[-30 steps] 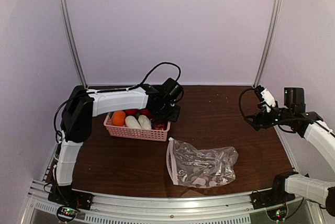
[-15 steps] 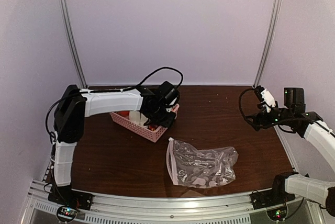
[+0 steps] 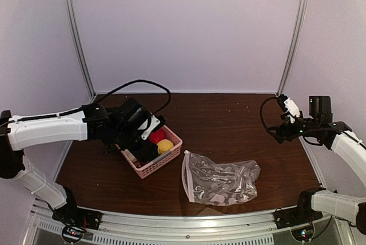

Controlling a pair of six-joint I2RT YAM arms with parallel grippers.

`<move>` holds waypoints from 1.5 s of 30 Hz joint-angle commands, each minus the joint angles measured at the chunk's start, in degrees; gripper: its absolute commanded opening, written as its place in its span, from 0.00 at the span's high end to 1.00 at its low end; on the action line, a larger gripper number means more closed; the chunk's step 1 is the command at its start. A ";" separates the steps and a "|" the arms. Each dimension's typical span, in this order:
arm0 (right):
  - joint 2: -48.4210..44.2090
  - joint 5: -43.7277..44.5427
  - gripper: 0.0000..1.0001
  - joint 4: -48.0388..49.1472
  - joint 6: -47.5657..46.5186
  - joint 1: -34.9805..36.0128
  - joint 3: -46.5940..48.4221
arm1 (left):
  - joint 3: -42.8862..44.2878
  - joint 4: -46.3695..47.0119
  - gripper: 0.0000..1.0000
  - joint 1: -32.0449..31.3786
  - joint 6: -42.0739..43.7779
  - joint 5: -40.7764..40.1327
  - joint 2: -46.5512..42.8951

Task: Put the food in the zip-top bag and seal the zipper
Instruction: Adjust the bin at the corner of the board.

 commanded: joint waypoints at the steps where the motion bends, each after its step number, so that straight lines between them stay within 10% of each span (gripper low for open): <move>1: 0.24 -0.75 0.03 -0.61 -0.20 0.42 0.31 | -3.45 -0.58 0.30 0.10 -10.16 -7.02 -8.63; 6: 0.01 -1.11 0.03 -0.75 0.03 0.46 0.31 | -3.66 -9.81 0.29 3.20 -36.45 -23.41 -9.45; 16: -0.86 -0.91 0.03 -0.88 -0.06 0.46 0.14 | -7.82 -4.52 0.44 9.02 -50.86 -22.35 -4.89; 31: 0.25 -0.56 0.03 -1.19 -0.84 0.46 0.26 | -10.54 5.30 0.70 17.56 -49.16 -16.24 2.94; 45: 0.59 -1.03 0.03 -1.32 -0.66 0.43 0.27 | -2.31 9.39 1.00 20.28 -29.61 -24.73 9.79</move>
